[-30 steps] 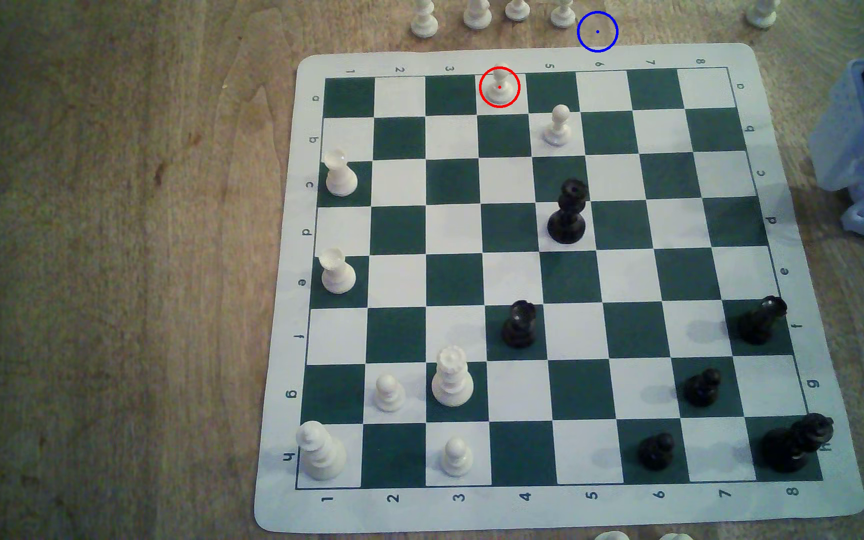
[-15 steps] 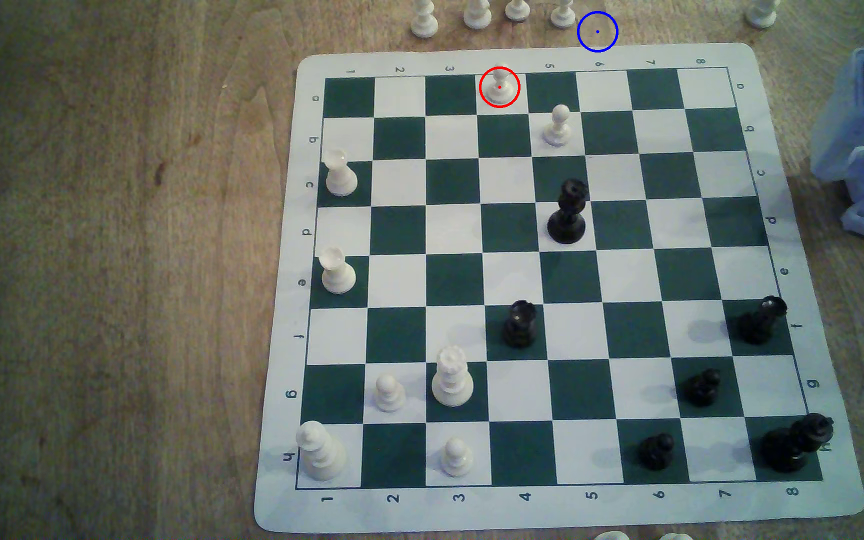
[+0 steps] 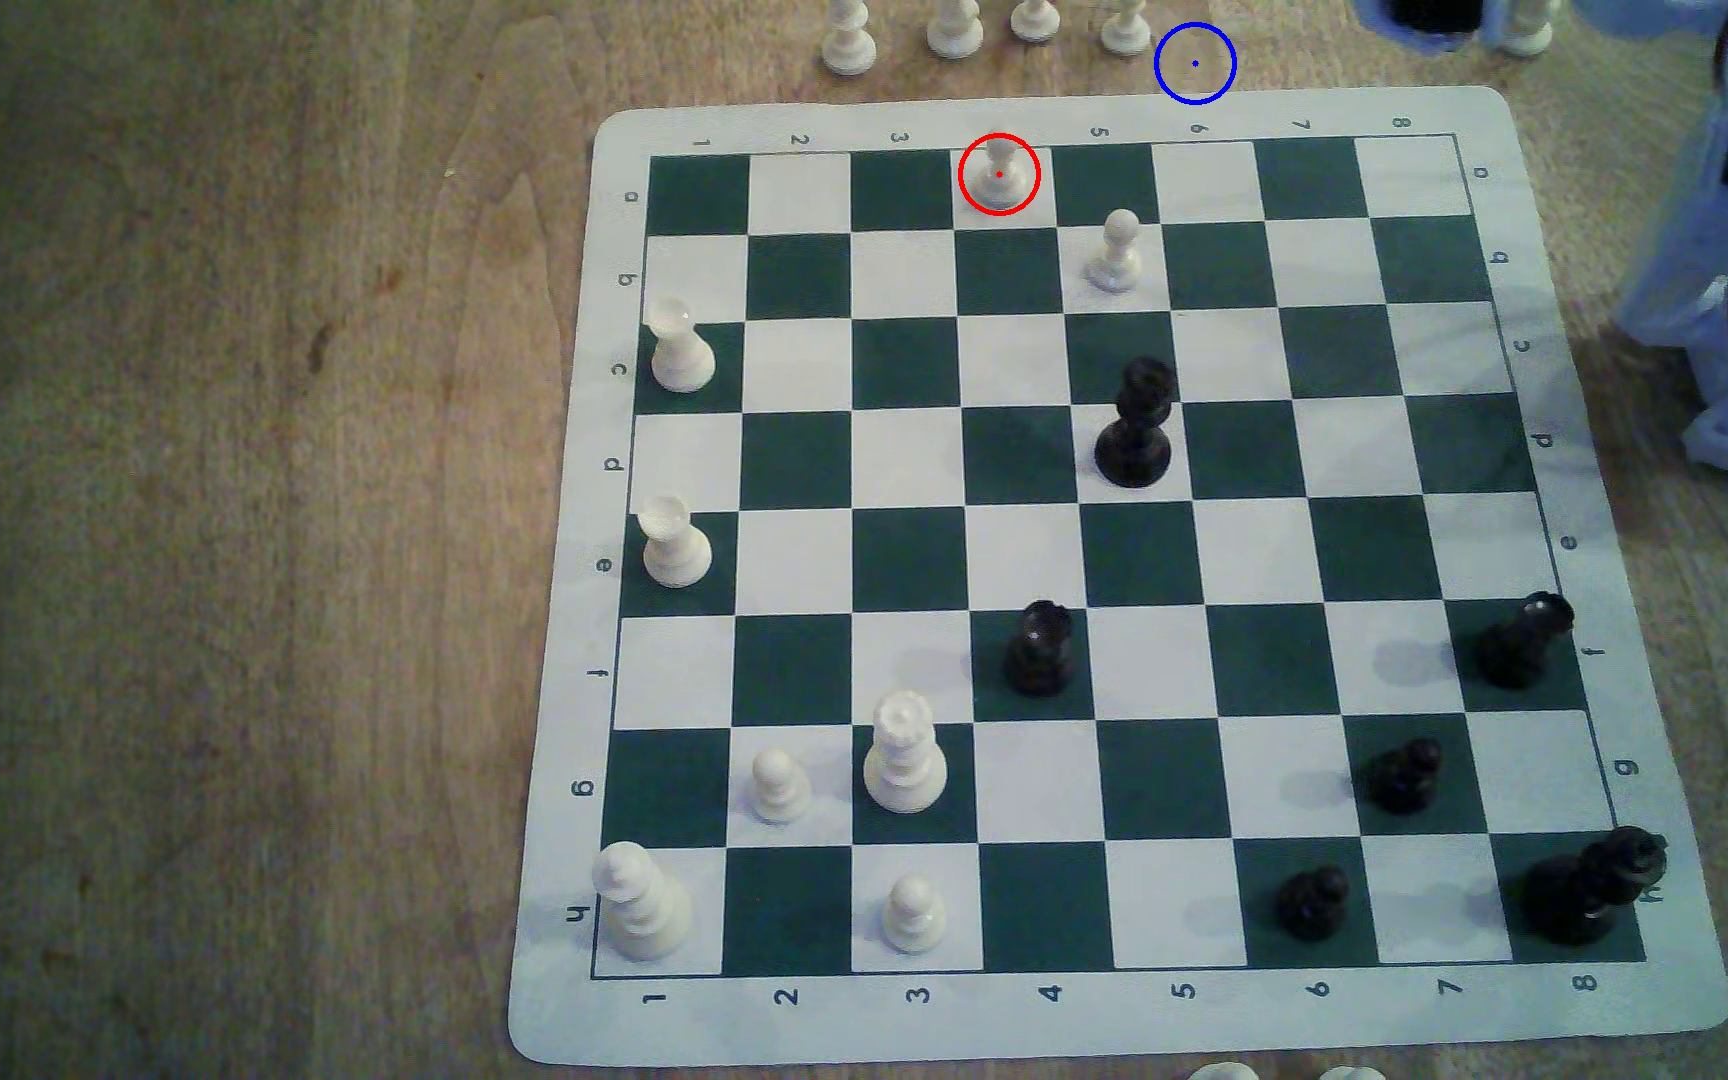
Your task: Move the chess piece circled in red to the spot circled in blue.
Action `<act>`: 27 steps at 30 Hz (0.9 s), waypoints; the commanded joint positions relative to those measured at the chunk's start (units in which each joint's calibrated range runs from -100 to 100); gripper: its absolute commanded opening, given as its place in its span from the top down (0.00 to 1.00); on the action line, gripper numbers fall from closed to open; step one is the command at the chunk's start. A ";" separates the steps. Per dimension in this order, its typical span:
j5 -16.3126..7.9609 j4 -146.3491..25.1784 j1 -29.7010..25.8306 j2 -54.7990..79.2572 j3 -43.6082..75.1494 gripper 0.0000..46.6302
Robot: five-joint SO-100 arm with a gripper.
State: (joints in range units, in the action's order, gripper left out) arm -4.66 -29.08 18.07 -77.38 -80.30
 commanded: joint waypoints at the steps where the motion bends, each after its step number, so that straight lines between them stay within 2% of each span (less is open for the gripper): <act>1: 0.24 -14.00 -4.81 12.61 21.19 0.73; 3: 1.12 -18.42 -5.98 16.60 24.72 0.65; 4: 2.93 -21.20 -7.16 20.33 27.62 0.59; 8: 3.66 -27.51 -9.35 32.30 39.05 0.56; 12: 3.66 -30.54 -8.25 45.12 50.20 0.59; 15: 3.66 -29.15 -7.23 50.47 53.46 0.60; 22: 3.76 -17.35 -3.79 60.91 51.11 0.65; 27: 3.86 -11.95 -1.84 65.07 50.38 0.65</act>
State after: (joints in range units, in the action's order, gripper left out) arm -1.05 -46.06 14.60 -13.45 -31.68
